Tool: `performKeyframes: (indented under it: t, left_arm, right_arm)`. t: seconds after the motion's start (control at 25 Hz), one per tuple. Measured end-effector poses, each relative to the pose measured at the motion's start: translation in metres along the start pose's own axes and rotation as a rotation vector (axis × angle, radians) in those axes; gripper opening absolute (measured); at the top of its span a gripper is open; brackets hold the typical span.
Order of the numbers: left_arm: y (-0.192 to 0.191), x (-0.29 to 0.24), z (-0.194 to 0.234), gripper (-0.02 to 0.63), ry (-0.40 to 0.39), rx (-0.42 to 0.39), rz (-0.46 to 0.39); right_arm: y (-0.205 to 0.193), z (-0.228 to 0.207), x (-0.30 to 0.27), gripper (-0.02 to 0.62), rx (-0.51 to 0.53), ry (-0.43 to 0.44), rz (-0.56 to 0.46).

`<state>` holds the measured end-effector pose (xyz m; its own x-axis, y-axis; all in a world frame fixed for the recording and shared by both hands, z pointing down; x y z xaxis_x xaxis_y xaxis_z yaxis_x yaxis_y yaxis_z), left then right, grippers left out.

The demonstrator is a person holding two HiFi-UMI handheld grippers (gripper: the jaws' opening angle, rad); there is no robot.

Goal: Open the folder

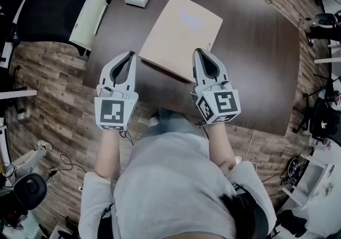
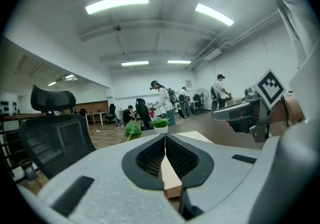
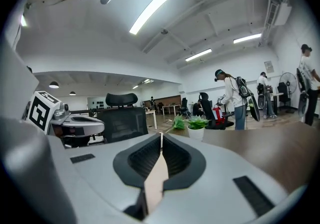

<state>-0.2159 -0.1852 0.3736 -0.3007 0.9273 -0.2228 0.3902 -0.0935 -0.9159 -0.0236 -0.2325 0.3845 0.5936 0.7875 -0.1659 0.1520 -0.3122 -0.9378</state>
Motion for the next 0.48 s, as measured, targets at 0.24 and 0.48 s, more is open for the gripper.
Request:
performKeyframes:
  t: [0.24,0.48]
  left_arm:
    - [-0.033,-0.023,-0.026,0.011,-0.134,-0.199,0.106]
    - [-0.063,-0.041,-0.049,0.011,-0.223,-0.484,0.209]
  right_arm:
    - [-0.016,-0.016,-0.011,0.017,-0.024,-0.017,0.048]
    - [-0.023,-0.029,-0.016,0.017,-0.037,-0.034,0.068]
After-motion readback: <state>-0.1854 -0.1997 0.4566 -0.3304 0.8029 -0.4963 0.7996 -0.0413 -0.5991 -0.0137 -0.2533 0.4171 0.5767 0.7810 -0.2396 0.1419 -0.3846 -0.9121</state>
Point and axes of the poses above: the fingertips, and each gripper's own axes: x backward along the fingers, z to its left, y out of its top, the point moved 3 cm from there along x, backward along the fingers, and after that the axes turned 11 degrees about -x, right-handed, at the moved point
